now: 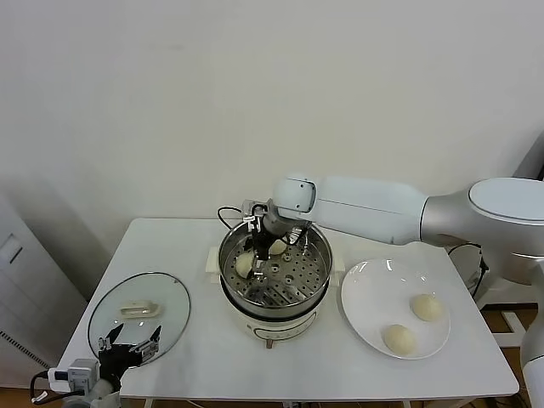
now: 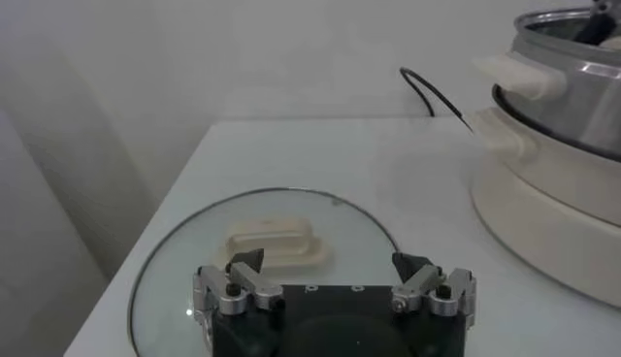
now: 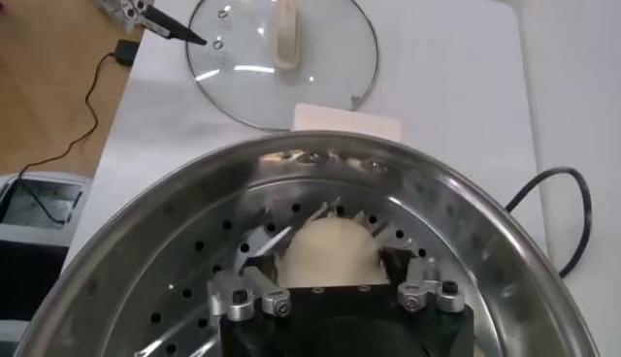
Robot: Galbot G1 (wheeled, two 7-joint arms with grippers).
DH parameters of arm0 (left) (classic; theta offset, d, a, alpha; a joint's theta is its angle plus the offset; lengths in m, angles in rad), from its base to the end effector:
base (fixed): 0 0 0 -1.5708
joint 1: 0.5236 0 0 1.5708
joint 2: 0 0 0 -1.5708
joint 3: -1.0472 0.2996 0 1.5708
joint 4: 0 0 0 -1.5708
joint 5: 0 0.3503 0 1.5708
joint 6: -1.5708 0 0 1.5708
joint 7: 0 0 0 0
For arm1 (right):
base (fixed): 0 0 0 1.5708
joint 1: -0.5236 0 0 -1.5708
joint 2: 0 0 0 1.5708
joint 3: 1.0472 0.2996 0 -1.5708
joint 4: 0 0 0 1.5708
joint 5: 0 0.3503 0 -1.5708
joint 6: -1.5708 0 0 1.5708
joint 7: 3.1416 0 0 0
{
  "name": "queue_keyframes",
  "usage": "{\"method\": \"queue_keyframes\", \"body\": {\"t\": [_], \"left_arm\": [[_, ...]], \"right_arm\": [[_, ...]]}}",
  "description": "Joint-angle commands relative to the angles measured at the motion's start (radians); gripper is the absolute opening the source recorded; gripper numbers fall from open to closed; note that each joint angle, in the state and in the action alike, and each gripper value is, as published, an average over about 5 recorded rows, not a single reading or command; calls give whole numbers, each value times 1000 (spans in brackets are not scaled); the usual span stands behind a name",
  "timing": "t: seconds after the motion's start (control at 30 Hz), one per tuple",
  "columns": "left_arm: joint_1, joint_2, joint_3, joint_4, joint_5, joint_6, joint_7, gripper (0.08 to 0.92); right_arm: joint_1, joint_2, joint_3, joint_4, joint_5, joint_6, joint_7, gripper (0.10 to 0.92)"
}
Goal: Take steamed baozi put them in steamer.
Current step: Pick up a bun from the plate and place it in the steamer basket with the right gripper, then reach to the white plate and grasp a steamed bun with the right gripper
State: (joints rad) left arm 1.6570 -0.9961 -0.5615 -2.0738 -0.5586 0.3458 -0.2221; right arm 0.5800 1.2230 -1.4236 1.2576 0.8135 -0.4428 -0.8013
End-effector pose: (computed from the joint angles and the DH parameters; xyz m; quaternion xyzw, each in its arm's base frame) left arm 0.1922 0.0808 -0.2604 -0.0115 -0.9682 -0.0246 0.2489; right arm 0.4949 0.1525 -0.0948 0.5986 -0.5763 0.4568 0.3176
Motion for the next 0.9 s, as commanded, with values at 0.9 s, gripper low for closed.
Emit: {"method": "queue_keyframes", "body": {"t": [0.9], "left_arm": [[22, 3, -22, -24, -1, 0, -1, 823]], "right_arm": [[160, -733, -163, 309, -379, 232, -348, 823]]}}
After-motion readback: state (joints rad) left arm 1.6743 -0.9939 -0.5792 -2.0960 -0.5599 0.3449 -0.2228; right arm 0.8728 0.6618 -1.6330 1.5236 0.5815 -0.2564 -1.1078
